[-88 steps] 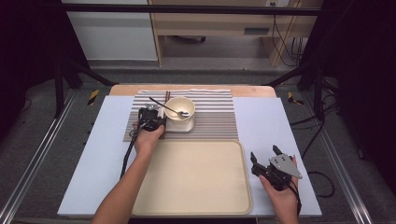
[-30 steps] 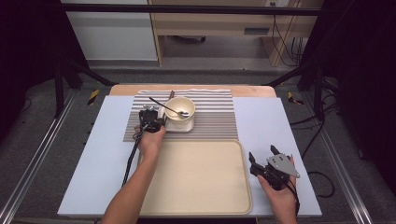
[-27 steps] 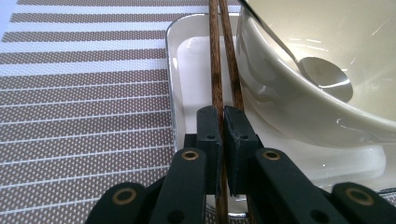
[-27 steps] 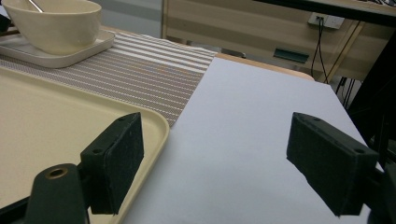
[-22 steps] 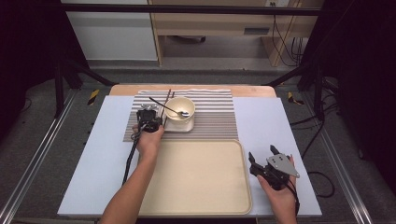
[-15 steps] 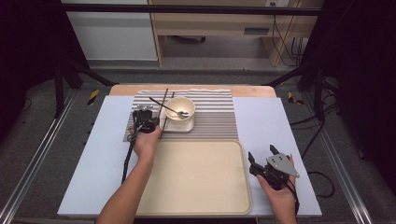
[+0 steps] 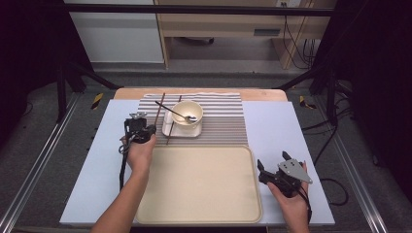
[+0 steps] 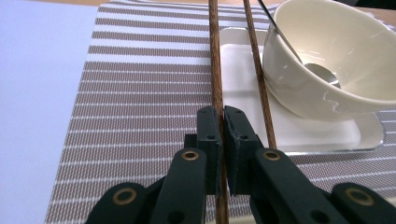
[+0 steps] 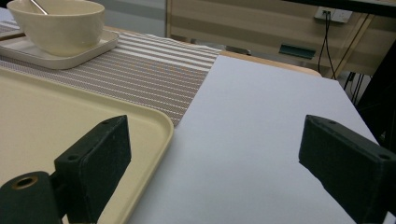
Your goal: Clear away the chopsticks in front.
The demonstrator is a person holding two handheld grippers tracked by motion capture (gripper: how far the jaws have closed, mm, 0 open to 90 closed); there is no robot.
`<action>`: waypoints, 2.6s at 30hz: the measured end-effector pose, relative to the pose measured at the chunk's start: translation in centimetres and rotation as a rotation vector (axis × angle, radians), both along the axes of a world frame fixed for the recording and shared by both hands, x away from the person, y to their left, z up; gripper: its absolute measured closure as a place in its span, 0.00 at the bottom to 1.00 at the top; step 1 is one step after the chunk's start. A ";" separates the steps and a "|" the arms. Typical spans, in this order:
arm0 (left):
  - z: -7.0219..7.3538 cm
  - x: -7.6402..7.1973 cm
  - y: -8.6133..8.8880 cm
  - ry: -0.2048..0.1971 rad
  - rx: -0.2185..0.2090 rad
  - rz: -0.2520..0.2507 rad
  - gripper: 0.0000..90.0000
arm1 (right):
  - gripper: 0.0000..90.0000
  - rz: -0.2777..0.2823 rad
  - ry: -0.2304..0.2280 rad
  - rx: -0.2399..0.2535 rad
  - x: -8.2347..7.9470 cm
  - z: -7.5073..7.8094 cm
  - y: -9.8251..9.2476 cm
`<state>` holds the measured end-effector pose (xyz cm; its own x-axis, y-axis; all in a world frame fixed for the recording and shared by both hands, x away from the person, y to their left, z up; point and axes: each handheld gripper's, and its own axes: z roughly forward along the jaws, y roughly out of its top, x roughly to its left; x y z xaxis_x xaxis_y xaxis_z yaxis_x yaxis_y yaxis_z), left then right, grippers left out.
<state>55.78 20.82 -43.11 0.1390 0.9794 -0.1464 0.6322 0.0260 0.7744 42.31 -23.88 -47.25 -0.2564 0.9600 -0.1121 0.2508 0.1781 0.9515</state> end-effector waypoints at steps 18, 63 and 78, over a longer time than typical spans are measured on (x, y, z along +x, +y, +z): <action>0.3 -4.3 2.1 0.010 -0.103 0.027 0.95 | 0.08 -0.010 0.005 -0.004 -0.3 0.1 0.1; -1.3 -17.6 -0.6 -0.102 -0.038 0.045 0.95 | 0.05 0.048 -0.015 -0.062 -1.1 0.6 0.8; -2.3 -20.7 -0.7 -0.119 -0.062 0.074 0.95 | 0.05 0.049 -0.017 -0.073 -1.1 0.5 0.9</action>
